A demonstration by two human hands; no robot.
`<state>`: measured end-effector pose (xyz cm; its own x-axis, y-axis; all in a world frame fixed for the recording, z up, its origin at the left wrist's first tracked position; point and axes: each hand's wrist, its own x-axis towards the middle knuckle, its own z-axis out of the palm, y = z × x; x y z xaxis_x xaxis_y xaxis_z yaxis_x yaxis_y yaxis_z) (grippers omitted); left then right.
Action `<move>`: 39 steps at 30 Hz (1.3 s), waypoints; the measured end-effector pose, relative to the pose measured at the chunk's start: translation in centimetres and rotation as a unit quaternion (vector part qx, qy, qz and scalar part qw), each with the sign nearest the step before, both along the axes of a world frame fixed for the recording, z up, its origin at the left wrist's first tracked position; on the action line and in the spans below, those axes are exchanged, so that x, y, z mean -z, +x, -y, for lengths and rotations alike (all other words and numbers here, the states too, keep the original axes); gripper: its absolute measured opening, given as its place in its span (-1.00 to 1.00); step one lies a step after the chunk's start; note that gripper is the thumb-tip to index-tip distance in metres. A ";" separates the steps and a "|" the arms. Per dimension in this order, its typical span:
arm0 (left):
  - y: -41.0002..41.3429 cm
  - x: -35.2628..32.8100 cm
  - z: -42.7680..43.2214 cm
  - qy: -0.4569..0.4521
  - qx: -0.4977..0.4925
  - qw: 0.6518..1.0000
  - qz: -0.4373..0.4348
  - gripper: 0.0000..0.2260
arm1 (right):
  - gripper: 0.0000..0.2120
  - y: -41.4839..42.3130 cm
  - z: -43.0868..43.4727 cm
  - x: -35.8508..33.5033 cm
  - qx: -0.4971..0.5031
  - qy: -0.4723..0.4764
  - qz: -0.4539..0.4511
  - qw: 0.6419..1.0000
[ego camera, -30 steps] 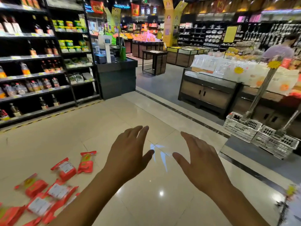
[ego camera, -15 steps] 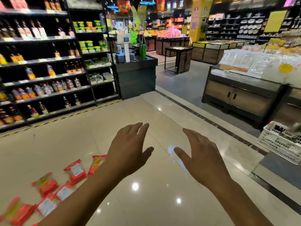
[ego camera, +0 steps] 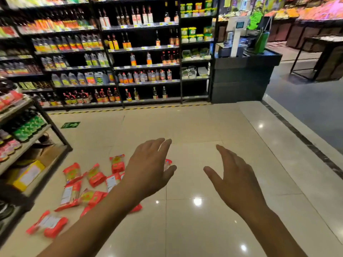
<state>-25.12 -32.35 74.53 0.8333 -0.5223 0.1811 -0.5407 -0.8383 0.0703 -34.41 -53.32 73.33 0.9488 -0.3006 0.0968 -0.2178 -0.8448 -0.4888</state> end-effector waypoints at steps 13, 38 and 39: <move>19.7 5.0 -7.0 -0.038 -0.160 0.985 -0.045 -0.33 | -0.36 22.8 -3.9 3.1 -0.130 -0.087 -0.054 0.986; 51.0 15.4 -14.1 -0.055 -0.192 0.975 -0.096 -0.38 | -0.40 57.5 -12.2 12.9 -0.201 -0.079 -0.102 0.971; 53.0 16.8 -14.2 -0.049 -0.192 0.975 -0.101 -0.38 | -0.40 59.4 -12.3 14.3 -0.200 -0.072 -0.107 0.971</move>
